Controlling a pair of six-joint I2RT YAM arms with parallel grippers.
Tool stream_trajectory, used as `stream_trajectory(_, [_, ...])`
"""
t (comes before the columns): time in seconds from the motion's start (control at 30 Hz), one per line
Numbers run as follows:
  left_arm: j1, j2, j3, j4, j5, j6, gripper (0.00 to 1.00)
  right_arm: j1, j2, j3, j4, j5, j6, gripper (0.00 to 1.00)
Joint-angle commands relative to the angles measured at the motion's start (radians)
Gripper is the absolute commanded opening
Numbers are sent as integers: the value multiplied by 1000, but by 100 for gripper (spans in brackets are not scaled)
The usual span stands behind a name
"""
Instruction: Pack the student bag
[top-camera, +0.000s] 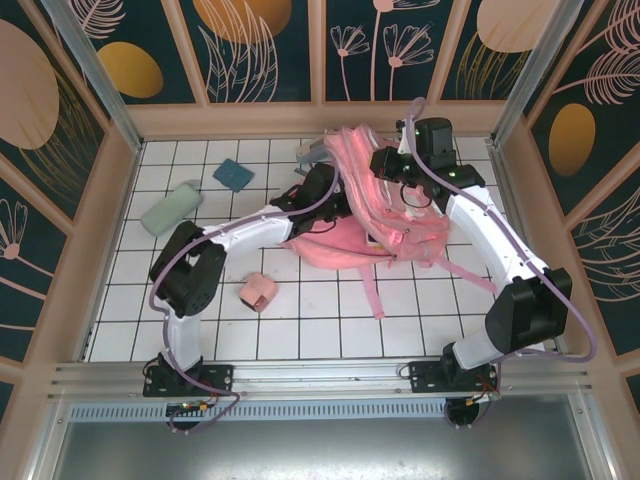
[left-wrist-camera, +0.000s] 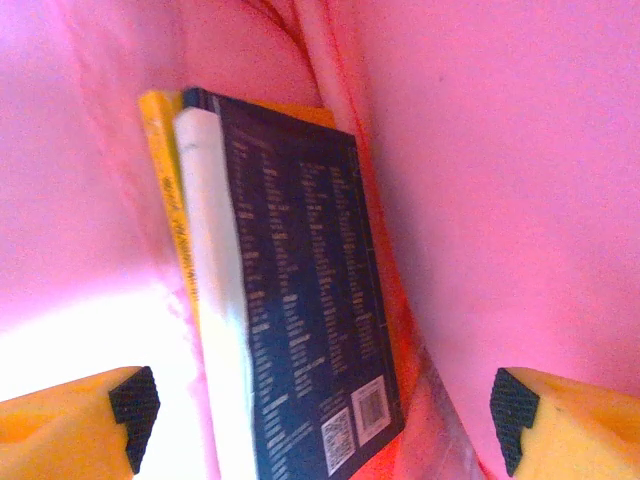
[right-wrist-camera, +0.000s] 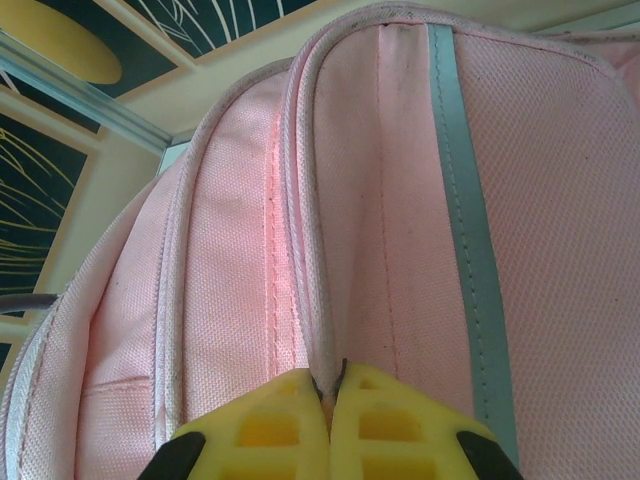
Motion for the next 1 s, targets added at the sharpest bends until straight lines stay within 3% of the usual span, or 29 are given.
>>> stream_trajectory(0.0, [40,-92,-75,-74,-50,67,88,-13,-47,-21,82,-6,3,0])
stream_trajectory(0.43, [213,-403,-255,-186,-57,155,91,-35,-55,-132,-1,81,-92,0])
stream_trajectory(0.53, [248,-420,-268,-195,-59,167,91,-46,-62,-152,-16,100,-111,0])
stream_trajectory(0.7, [295,-379,-283,-178,-37,177,87,-52,-65,-195,34,26,-94,0])
stream_trajectory(0.73, [307,-359,-286,-164,-26,176,85,-50,-61,-201,48,11,-82,2])
stream_trajectory(0.8, [326,-311,-279,-143,-11,182,80,-44,-57,-215,73,2,-60,14])
stream_trajectory(0.83, [335,-279,-267,-138,-5,187,74,-41,-53,-223,83,-2,-49,22])
stream_trajectory(0.97, [362,-133,-192,-122,18,204,57,-13,-48,-225,97,10,-32,37])
